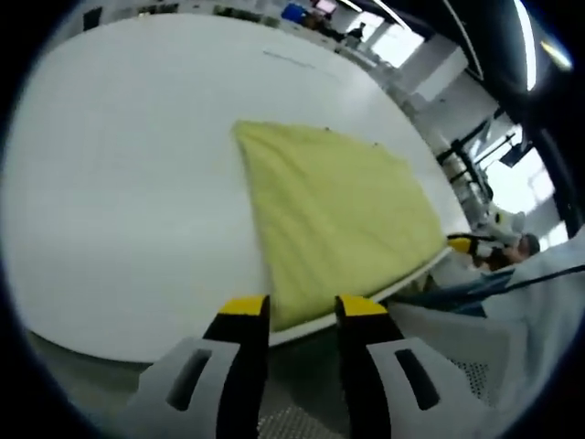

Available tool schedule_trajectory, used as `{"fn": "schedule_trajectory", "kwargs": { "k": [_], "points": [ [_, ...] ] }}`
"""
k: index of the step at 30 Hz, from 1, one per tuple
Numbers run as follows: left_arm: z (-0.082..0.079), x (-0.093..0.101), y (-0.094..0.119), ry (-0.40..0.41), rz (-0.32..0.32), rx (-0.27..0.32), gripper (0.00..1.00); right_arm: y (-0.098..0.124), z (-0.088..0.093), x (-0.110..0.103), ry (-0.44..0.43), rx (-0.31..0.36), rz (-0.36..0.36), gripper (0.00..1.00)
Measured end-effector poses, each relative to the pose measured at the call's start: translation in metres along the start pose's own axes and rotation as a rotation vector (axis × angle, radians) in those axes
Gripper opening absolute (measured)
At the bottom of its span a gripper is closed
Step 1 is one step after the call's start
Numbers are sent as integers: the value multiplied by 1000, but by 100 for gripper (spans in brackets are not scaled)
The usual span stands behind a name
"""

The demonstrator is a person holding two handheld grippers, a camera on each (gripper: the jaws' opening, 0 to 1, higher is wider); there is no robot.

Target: Fold the garment on the visible template until the final outline fits inside the template.

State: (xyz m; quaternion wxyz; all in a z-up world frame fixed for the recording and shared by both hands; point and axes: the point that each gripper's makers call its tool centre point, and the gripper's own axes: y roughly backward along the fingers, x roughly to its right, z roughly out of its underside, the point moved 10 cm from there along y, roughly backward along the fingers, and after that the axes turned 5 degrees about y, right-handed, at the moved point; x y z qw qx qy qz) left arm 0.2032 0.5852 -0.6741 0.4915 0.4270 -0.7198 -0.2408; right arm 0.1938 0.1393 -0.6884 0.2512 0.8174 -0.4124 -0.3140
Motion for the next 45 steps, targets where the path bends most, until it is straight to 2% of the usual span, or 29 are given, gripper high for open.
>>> {"fn": "schedule_trajectory", "kwargs": {
  "k": [3, 10, 13, 20, 23, 30, 33, 35, 45],
  "points": [
    [3, 0, -2, -1, 7, -17, 26, -2, 0, 1, -4, -5, -6, 16],
    [5, 0, -8, 15, 17, -6, 17, -4, 1, 1, -7, -11, -12, 12],
    [4, -2, -7, 20, 1, 3, 15, -4, 1, 2, -12, -10, -7, 9],
    [0, -1, -3, 14, -1, 32, 0, -4, 0, 2, -6, -19, -6, 5],
    [-1, 1, 0, 41, 10, 31, 0, -3, -2, 2, 7, -26, -6, 5],
    [-4, 3, 4, 38, 12, 31, 0, 0, -6, 2, 21, -29, -9, 3],
    [-3, 2, 5, 46, -3, 27, 0, 1, -7, 2, 27, -33, -16, 3],
    [-1, 0, 4, 40, -21, 4, 0, 2, -7, 3, 22, -36, -18, 3],
    [3, -3, -1, 38, -48, -30, 0, 0, -1, 7, 1, -58, -20, 3]
  ]
}}
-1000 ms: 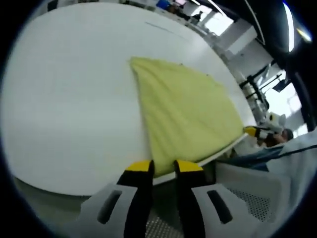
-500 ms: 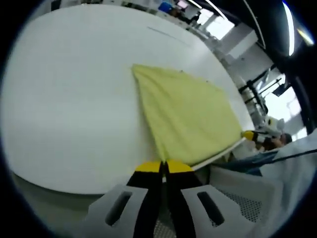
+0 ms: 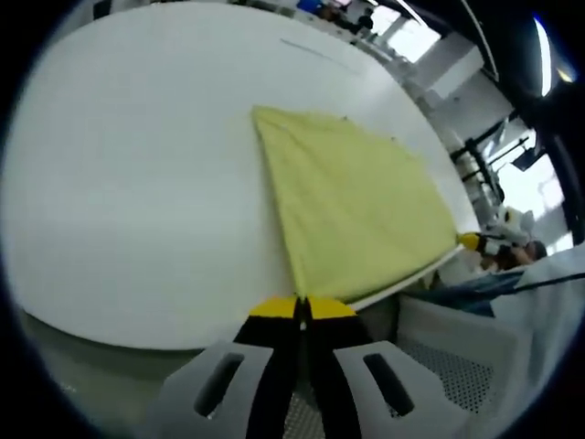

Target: Fold the garment on the visible template until the final outline fits inside the template.

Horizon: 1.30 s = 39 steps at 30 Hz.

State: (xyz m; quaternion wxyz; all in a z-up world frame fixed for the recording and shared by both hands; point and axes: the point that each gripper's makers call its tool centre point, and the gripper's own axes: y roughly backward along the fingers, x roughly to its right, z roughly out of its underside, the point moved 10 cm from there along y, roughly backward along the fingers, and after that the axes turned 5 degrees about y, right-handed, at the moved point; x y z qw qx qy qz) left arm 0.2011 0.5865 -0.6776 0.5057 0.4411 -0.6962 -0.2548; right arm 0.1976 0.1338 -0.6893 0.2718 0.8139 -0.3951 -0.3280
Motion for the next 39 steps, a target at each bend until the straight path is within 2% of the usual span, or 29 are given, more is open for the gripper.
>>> {"fn": "schedule_trajectory", "kwargs": {
  "k": [10, 17, 28, 34, 39],
  "points": [
    [7, -1, -3, -8, -16, -20, 0, -6, 7, 0, 47, -39, 31, 3],
    [8, -2, -4, -12, -18, -23, 0, -4, 10, 1, 51, -12, 27, 2],
    [8, -2, -3, -31, -21, -27, 0, -5, 8, -1, 80, -22, 38, 2],
    [6, 4, -5, -130, -42, -46, 0, -6, 4, -4, 142, -60, 35, 3],
    [6, 6, -5, -149, -56, -53, 0, -6, 3, -6, 162, -61, 42, 3]
  ]
}}
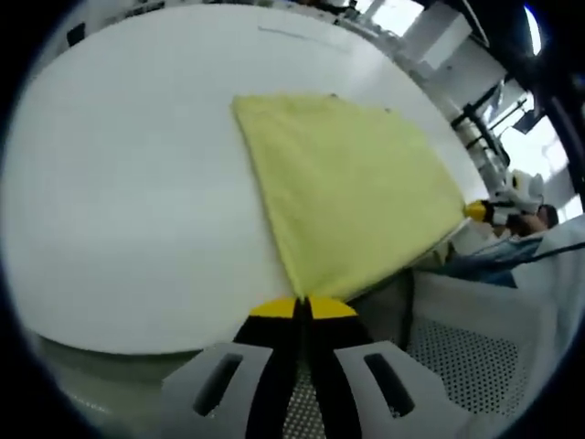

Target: Fold the garment on the visible template until the final outline fits inside the template.

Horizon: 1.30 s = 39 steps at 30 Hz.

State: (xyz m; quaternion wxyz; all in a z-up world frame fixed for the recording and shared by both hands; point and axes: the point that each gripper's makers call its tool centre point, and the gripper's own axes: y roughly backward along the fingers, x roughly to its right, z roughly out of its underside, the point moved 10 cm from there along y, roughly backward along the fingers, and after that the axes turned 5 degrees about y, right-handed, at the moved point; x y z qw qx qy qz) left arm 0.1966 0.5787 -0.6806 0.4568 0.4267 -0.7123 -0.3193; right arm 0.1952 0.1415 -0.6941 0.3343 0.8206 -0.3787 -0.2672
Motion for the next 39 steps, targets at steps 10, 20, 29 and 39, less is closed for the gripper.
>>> {"fn": "schedule_trajectory", "kwargs": {
  "k": [10, 20, 29, 39],
  "points": [
    [3, 0, 9, -91, -65, -68, 10, 2, -1, -2, 62, -22, 18, 7],
    [5, -3, 16, -101, -84, -66, 12, 8, 3, 3, 71, -47, 38, 14],
    [4, -3, 29, -123, -106, -25, 26, 15, -13, 0, 112, -3, 54, 24],
    [-20, 25, 52, -157, -43, 138, 48, 24, -48, -11, 179, 87, 61, 56]
  ]
}}
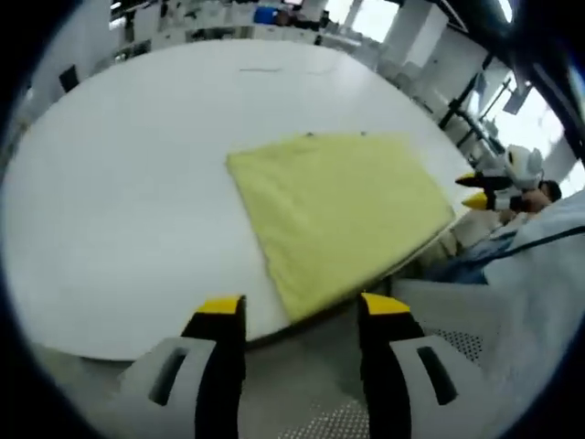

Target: Fold the garment on the visible template until the final outline fits inside the template.

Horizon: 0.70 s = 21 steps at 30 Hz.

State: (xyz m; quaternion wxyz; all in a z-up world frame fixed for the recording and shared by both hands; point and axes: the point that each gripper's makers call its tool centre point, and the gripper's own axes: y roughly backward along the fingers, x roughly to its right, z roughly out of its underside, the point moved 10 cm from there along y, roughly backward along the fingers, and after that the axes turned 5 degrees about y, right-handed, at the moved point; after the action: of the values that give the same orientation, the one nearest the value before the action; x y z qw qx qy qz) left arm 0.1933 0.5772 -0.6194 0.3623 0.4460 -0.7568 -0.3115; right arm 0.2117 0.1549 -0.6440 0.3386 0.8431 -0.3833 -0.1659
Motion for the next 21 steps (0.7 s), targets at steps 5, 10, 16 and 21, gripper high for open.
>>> {"fn": "schedule_trajectory", "kwargs": {
  "k": [5, 10, 16, 21],
  "points": [
    [-13, 9, 6, -41, 2, 49, 54, 0, -9, -3, 30, 24, 13, 69],
    [-16, 14, 6, -69, 5, 56, 65, 4, -18, -6, 24, 57, 26, 81],
    [-23, 21, 8, -105, 6, 71, 80, 8, -29, -8, 19, 93, 31, 87],
    [-29, 24, 12, -109, 15, 105, 87, 10, -36, -13, 38, 104, 37, 94]
  ]
}}
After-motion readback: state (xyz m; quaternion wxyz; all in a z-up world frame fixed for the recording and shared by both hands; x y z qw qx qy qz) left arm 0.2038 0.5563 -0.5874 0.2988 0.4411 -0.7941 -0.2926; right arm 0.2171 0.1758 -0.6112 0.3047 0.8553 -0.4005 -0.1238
